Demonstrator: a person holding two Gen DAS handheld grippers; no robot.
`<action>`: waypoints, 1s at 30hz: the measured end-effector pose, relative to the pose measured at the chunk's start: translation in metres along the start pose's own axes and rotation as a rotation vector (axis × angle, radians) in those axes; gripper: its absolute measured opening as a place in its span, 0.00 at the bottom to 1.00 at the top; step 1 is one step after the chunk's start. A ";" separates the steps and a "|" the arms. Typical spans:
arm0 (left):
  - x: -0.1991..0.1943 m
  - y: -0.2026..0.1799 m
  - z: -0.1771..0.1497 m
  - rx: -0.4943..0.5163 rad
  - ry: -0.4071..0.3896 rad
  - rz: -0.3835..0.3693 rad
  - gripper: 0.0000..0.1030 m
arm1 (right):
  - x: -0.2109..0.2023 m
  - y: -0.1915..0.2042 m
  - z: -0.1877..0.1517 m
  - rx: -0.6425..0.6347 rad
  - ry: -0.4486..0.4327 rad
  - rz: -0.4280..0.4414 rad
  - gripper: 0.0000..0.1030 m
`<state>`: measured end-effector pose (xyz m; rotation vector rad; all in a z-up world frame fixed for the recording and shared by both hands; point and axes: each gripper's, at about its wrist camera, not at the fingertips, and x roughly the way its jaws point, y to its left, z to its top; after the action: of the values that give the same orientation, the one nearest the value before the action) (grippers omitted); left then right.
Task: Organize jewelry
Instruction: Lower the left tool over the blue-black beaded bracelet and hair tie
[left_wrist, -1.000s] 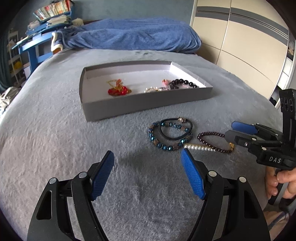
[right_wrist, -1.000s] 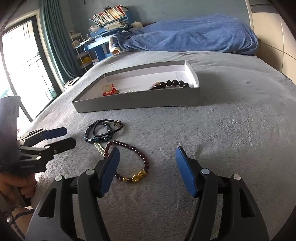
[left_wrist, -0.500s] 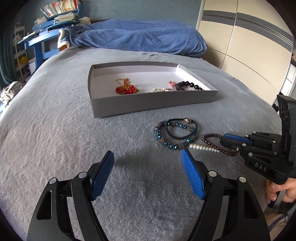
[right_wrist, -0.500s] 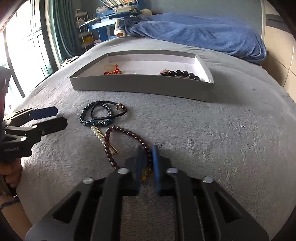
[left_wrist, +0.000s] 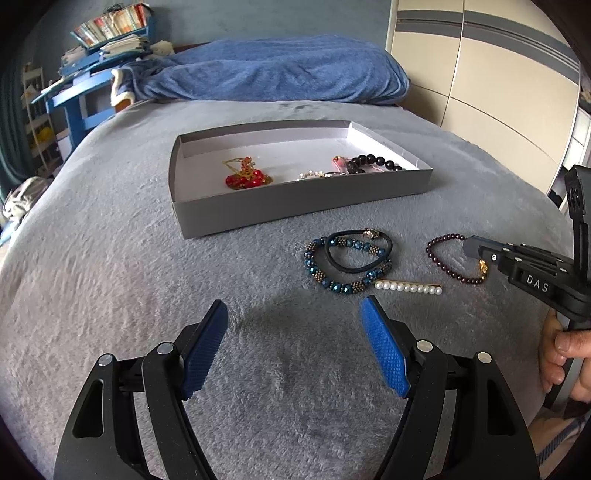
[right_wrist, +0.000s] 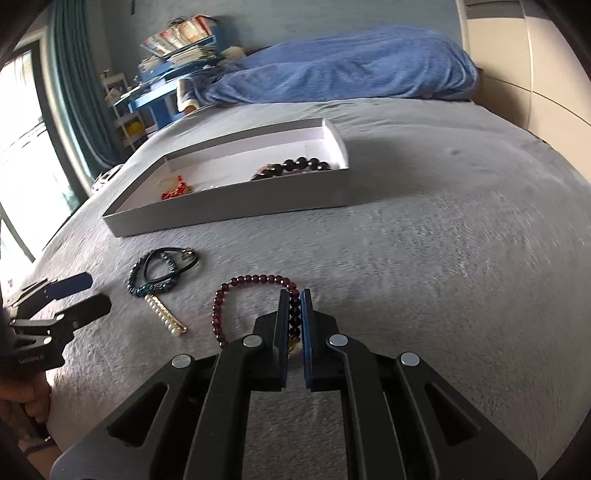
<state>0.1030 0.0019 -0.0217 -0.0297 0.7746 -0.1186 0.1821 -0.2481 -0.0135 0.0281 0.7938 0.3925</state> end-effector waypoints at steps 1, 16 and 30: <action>0.000 0.000 0.000 0.002 0.001 -0.002 0.73 | 0.001 -0.002 0.000 0.011 0.003 -0.004 0.06; 0.034 -0.036 0.046 0.159 0.045 -0.041 0.73 | 0.015 -0.006 0.000 0.028 0.077 0.000 0.06; 0.057 -0.075 0.047 0.361 0.087 -0.023 0.43 | 0.016 -0.008 0.000 0.046 0.086 0.020 0.07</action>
<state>0.1696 -0.0797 -0.0227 0.3104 0.8308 -0.2814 0.1947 -0.2495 -0.0258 0.0622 0.8879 0.3969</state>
